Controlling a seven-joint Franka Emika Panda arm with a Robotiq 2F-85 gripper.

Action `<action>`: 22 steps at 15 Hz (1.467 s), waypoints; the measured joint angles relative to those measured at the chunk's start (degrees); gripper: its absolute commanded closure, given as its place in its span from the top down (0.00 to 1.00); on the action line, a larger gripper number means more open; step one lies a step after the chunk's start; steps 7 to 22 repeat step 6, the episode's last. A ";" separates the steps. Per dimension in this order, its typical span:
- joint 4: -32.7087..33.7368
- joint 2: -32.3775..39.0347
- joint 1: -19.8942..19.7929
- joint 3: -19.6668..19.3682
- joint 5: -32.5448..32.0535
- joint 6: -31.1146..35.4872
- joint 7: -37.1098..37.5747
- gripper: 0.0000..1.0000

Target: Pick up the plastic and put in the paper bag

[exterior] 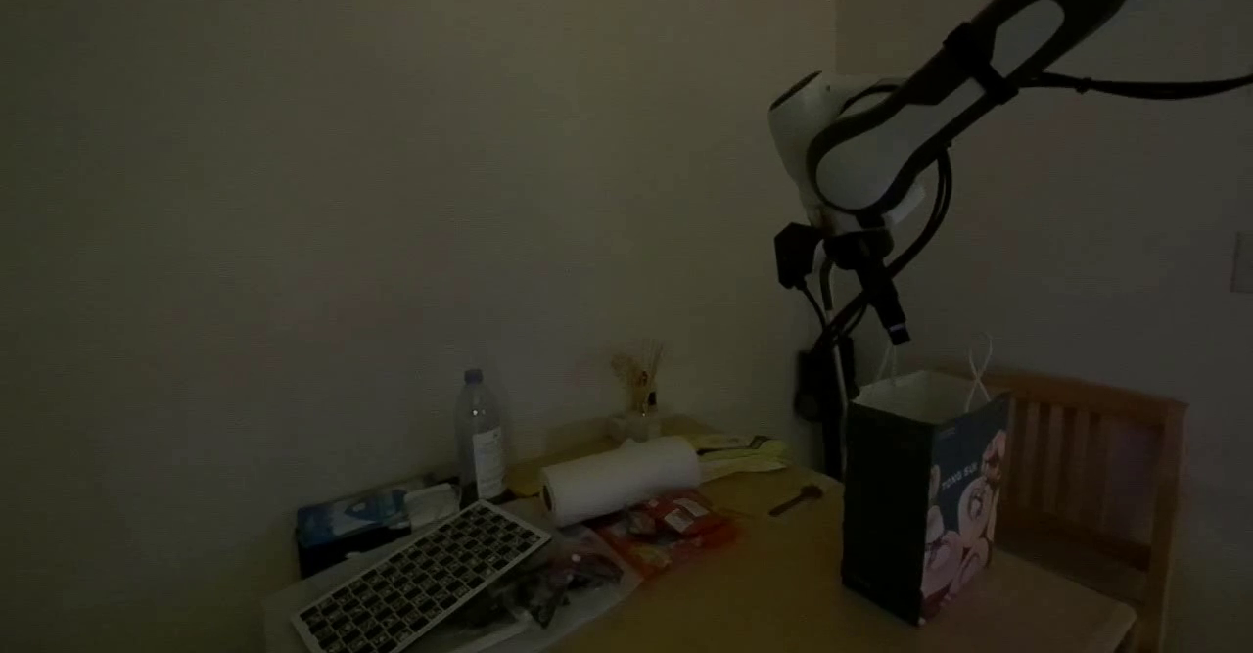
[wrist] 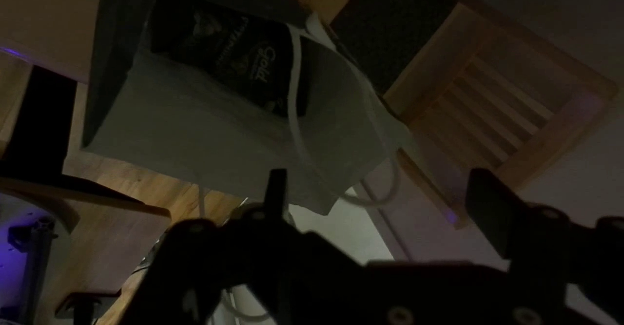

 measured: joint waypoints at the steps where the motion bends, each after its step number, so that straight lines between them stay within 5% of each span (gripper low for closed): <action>1: 0.15 -1.00 0.25 0.06 -0.27 0.00 0.00 1.00; 6: 0.04 -6.95 0.85 0.78 -1.95 -0.06 0.00 1.00; 22: 0.04 -6.95 0.85 0.78 -1.95 -0.06 0.00 1.00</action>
